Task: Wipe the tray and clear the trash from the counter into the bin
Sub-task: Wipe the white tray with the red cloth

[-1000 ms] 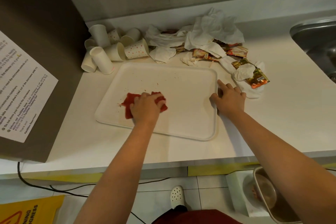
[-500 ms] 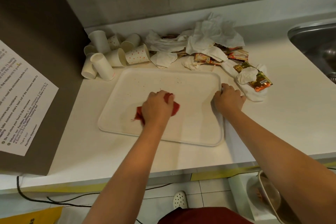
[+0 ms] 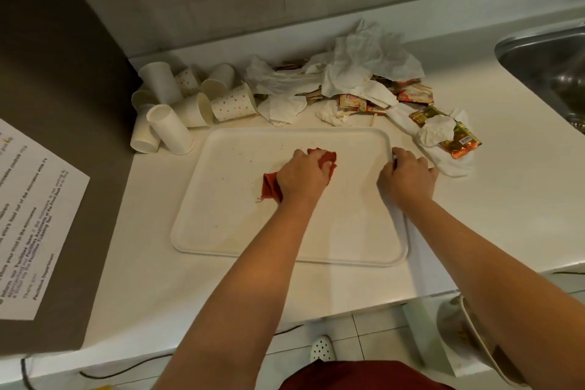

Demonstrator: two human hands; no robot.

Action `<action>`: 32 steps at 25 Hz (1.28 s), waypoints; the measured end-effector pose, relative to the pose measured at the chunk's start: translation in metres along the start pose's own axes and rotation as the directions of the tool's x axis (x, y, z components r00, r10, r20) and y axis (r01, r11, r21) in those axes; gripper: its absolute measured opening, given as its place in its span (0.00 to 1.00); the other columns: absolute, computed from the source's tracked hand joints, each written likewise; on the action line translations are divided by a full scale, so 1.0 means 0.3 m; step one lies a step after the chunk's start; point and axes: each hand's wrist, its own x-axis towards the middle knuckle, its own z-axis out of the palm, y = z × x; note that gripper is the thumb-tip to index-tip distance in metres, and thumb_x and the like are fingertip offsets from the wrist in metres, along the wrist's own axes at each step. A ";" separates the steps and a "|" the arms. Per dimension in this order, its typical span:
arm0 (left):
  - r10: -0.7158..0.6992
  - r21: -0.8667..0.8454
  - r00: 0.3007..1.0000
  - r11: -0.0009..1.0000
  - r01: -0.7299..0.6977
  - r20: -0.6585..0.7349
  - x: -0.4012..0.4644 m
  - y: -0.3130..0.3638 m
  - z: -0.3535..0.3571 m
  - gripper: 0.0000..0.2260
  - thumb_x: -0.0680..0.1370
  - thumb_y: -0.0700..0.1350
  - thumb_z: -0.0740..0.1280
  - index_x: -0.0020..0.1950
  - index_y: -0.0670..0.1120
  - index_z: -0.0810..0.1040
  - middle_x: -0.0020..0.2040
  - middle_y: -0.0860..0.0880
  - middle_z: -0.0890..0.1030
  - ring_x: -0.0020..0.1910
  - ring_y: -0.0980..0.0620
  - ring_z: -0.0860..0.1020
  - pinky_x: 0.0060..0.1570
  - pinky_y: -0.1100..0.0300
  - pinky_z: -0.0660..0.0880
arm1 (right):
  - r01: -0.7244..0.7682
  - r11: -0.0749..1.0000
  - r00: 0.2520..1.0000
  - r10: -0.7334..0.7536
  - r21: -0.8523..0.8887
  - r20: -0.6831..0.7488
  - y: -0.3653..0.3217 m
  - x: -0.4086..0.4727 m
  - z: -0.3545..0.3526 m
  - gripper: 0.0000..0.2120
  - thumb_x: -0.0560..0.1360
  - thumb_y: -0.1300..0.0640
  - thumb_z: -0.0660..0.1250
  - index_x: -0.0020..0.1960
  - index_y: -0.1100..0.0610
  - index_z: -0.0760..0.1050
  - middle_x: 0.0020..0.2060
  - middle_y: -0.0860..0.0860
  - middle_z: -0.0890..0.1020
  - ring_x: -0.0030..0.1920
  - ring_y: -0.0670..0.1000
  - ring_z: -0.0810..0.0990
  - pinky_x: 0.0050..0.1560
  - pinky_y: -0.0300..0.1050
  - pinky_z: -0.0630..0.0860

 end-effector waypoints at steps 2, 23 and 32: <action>-0.114 0.008 0.993 0.993 0.114 -0.023 0.045 -0.082 -0.032 0.17 0.80 0.57 0.57 0.67 0.56 0.71 0.58 0.44 0.75 0.54 0.43 0.77 0.46 0.54 0.71 | -0.016 0.999 1.000 0.016 -0.033 -0.002 -0.003 0.002 0.001 0.16 0.77 0.56 0.54 0.64 0.56 0.69 0.59 0.57 0.76 0.60 0.61 0.70 0.62 0.55 0.62; 0.252 0.066 0.967 0.965 -0.254 0.026 0.021 0.045 0.016 0.16 0.81 0.52 0.55 0.67 0.51 0.70 0.58 0.43 0.74 0.51 0.42 0.77 0.44 0.53 0.72 | 0.292 0.929 0.956 -0.290 -0.226 0.044 -0.159 0.143 0.021 0.19 0.77 0.54 0.58 0.67 0.55 0.67 0.63 0.57 0.70 0.63 0.61 0.65 0.62 0.55 0.63; -0.125 -0.012 0.992 0.992 0.124 -0.028 0.181 -0.070 -0.048 0.15 0.81 0.52 0.55 0.65 0.50 0.71 0.58 0.43 0.73 0.52 0.44 0.76 0.41 0.54 0.67 | 0.310 0.933 0.948 -0.319 -0.181 -0.023 -0.149 0.163 0.045 0.16 0.78 0.57 0.55 0.64 0.57 0.70 0.61 0.57 0.72 0.59 0.61 0.67 0.59 0.54 0.64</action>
